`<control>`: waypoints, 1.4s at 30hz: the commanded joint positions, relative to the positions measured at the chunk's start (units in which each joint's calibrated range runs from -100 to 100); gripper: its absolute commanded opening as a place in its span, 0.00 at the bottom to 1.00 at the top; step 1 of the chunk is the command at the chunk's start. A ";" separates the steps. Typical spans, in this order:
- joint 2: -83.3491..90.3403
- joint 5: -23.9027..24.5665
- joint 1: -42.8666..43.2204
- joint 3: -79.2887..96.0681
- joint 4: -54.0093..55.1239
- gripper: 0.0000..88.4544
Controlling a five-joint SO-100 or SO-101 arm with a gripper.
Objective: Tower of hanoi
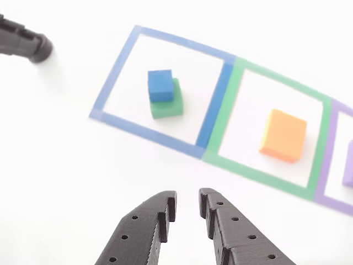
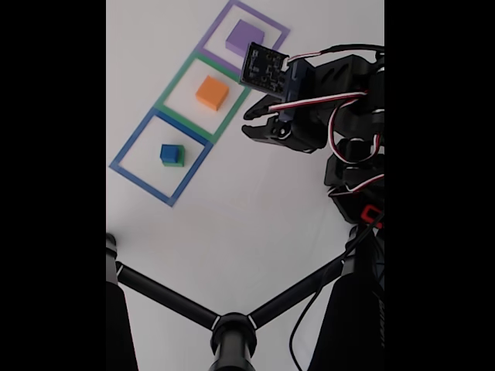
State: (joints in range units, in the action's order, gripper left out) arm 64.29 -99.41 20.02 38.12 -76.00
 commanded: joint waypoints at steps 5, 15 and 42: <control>-2.96 -0.59 0.31 5.33 11.55 0.05; -5.23 -0.59 -6.31 31.79 46.45 0.32; -42.04 -0.59 -0.55 46.15 111.06 0.40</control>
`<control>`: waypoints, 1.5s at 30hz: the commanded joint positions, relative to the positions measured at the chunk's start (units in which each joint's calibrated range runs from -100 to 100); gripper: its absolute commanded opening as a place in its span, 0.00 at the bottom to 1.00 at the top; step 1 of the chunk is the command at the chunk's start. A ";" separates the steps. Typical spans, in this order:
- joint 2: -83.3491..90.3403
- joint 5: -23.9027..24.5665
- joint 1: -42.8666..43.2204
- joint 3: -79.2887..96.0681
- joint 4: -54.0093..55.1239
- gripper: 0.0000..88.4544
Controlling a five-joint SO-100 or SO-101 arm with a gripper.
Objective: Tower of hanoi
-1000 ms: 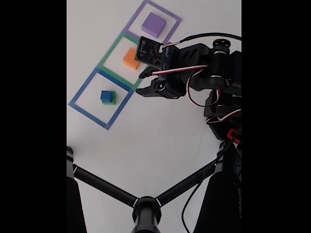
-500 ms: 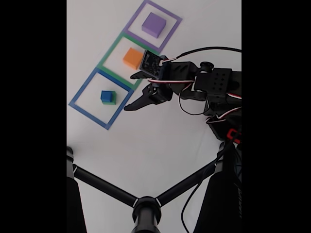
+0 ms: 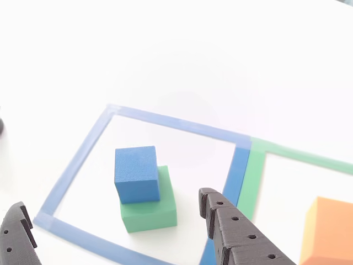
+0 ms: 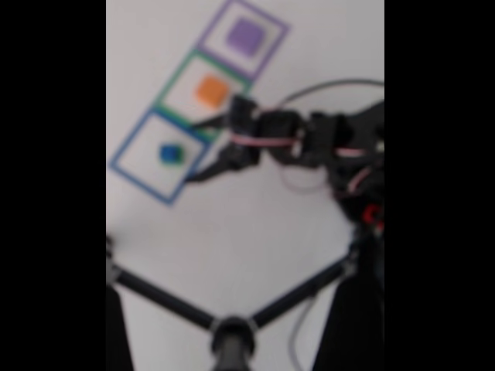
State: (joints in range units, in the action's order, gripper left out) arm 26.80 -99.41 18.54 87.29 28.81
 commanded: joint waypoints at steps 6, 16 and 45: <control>-12.88 -0.59 1.30 -6.48 12.40 0.39; -22.32 -0.59 0.82 -12.29 15.88 0.39; -33.63 -0.59 3.32 -17.38 21.55 0.38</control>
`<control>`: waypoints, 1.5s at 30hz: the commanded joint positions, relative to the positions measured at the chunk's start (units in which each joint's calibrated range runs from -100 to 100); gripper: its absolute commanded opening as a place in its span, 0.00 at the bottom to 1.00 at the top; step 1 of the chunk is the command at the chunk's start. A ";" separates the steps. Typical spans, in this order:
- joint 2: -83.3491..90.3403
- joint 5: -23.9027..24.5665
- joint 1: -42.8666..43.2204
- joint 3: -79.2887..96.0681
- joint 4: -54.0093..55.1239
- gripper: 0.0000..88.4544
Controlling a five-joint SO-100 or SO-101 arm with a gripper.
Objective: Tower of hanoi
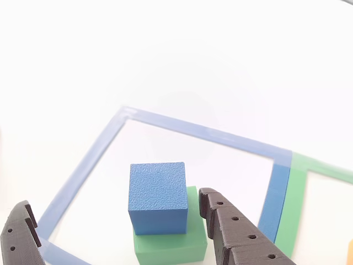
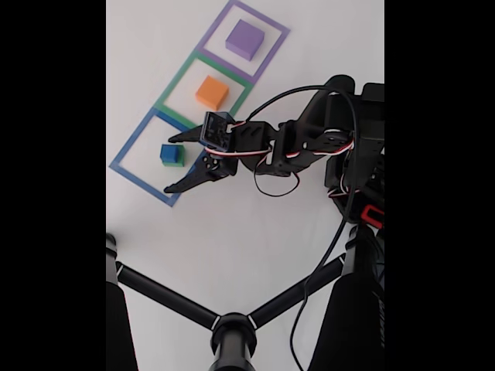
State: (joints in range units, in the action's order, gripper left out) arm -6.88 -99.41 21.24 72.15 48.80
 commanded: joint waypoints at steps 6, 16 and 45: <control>-0.67 -0.59 1.10 -3.06 1.65 0.36; -0.91 -0.59 1.86 -2.88 1.73 0.26; -1.48 -0.59 2.34 -4.06 1.73 0.04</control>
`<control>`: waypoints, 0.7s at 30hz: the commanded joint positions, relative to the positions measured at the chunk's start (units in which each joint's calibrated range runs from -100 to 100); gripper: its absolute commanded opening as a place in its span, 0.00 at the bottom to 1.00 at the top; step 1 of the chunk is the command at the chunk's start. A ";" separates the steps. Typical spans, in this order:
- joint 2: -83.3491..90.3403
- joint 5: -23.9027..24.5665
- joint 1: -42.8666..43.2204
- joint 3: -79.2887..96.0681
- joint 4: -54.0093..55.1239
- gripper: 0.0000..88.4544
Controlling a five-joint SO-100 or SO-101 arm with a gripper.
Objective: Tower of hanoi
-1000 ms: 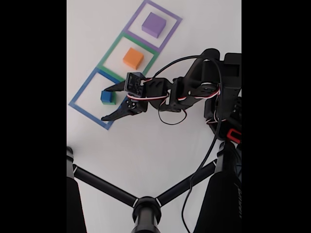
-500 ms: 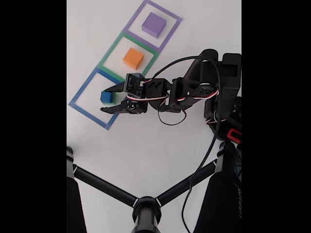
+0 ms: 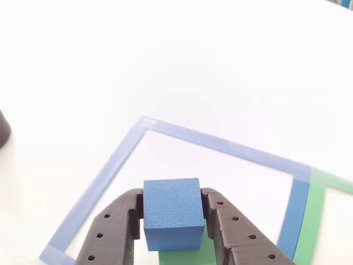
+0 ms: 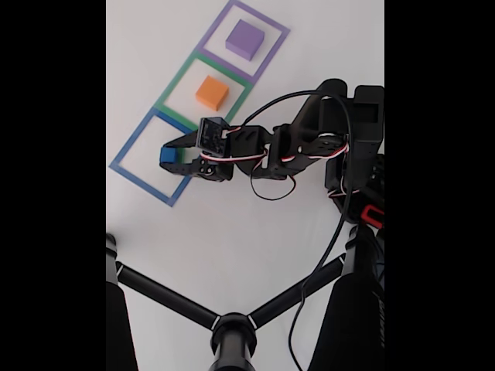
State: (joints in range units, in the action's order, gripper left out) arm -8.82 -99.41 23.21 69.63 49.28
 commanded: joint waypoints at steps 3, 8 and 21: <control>1.03 -0.59 0.38 -1.44 1.17 0.04; 4.66 -0.59 0.76 -1.26 -1.75 0.04; 28.73 -0.59 -0.97 -4.63 -32.19 0.04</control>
State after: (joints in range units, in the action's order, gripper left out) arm 11.36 -99.41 23.62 68.58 26.65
